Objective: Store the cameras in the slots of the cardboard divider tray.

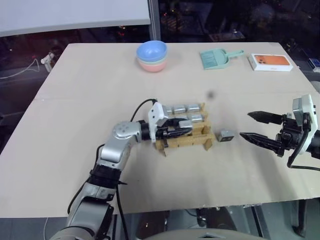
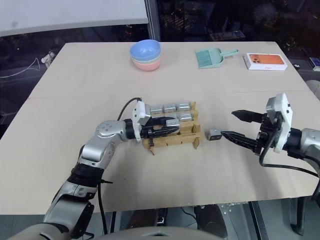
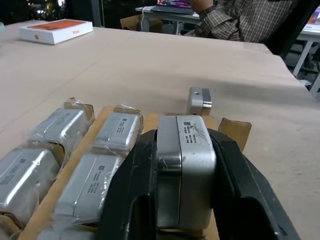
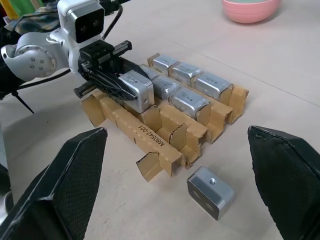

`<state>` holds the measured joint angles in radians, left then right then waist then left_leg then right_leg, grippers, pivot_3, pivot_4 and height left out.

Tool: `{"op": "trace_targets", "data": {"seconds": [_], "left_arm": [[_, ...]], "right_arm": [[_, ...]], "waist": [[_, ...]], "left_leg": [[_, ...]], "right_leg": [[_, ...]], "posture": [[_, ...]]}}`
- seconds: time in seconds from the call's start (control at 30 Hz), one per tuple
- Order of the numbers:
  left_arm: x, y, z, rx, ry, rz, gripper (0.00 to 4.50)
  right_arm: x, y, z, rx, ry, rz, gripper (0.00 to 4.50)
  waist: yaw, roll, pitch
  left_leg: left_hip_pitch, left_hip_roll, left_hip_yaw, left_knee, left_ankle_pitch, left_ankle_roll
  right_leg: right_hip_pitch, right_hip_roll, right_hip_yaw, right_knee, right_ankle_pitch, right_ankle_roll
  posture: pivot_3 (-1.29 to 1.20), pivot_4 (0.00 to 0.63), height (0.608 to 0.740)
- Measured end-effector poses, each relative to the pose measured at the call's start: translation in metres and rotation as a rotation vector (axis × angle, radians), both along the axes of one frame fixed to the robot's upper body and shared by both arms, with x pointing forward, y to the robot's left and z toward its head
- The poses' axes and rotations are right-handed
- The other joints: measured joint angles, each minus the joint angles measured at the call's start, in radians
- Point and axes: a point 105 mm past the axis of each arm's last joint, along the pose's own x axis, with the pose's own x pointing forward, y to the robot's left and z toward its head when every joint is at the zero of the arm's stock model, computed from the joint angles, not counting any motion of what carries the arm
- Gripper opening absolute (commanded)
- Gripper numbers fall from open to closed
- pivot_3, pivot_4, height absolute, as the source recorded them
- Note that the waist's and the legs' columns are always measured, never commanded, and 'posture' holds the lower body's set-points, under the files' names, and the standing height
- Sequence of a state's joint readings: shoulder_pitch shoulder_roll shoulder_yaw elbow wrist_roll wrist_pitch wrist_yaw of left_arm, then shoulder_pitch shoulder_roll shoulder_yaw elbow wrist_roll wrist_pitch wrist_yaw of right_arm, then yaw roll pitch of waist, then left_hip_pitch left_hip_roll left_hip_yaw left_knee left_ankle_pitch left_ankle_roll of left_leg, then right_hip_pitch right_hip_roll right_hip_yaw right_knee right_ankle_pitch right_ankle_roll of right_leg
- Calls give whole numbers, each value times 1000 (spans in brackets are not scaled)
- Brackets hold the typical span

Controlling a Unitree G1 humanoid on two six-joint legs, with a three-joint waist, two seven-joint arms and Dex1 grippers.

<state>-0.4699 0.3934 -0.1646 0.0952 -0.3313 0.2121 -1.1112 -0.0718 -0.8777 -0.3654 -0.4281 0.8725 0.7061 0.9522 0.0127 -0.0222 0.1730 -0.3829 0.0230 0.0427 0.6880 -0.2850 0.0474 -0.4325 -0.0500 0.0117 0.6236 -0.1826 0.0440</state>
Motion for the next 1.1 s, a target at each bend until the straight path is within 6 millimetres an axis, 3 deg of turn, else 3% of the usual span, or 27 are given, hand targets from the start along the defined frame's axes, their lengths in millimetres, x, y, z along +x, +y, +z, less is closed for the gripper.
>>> {"op": "trace_targets", "data": {"seconds": [0.13, 0.77, 0.87, 1.0, 1.1], "left_arm": [[-2, 2, 0, 11, 14, -13, 4429], [-1, 20, 2, 83, 55, 38, 4429], [-4, 23, 12, 17, 121, 32, 4429], [-11, 53, 34, 27, 131, 58, 4429], [-29, 87, 47, 81, 194, 61, 4429]], "right_arm": [[0, 0, 0, 0, 0, 0, 4500], [1, 1, 3, -4, -13, 4, 4500], [2, 4, 3, -5, -14, 13, 4500], [2, 9, -1, -9, 3, 37, 4500], [6, 20, -1, -35, 0, 83, 4500]], "waist": [[0, 0, 0], [0, 0, 0], [-2, -1, 1], [-9, -1, 1], [-24, -2, 3]], "left_leg": [[0, 0, 0, 0, 0, 0], [0, 0, 0, 0, 0, 0], [-1, 1, 0, 0, 0, 0], [-1, 1, 1, -3, 0, 0], [-4, 3, 2, -2, 0, 0]], "right_leg": [[0, 0, 0, 0, 0, 0], [-1, 0, 0, 0, 0, 0], [-1, 0, 0, 0, 0, 0], [-3, 1, 0, 0, 0, 0], [-7, 1, 1, 1, 0, 0]], "posture": [[0, 150, 740], [0, 150, 740], [0, 150, 740], [0, 150, 740], [0, 150, 740]]}}
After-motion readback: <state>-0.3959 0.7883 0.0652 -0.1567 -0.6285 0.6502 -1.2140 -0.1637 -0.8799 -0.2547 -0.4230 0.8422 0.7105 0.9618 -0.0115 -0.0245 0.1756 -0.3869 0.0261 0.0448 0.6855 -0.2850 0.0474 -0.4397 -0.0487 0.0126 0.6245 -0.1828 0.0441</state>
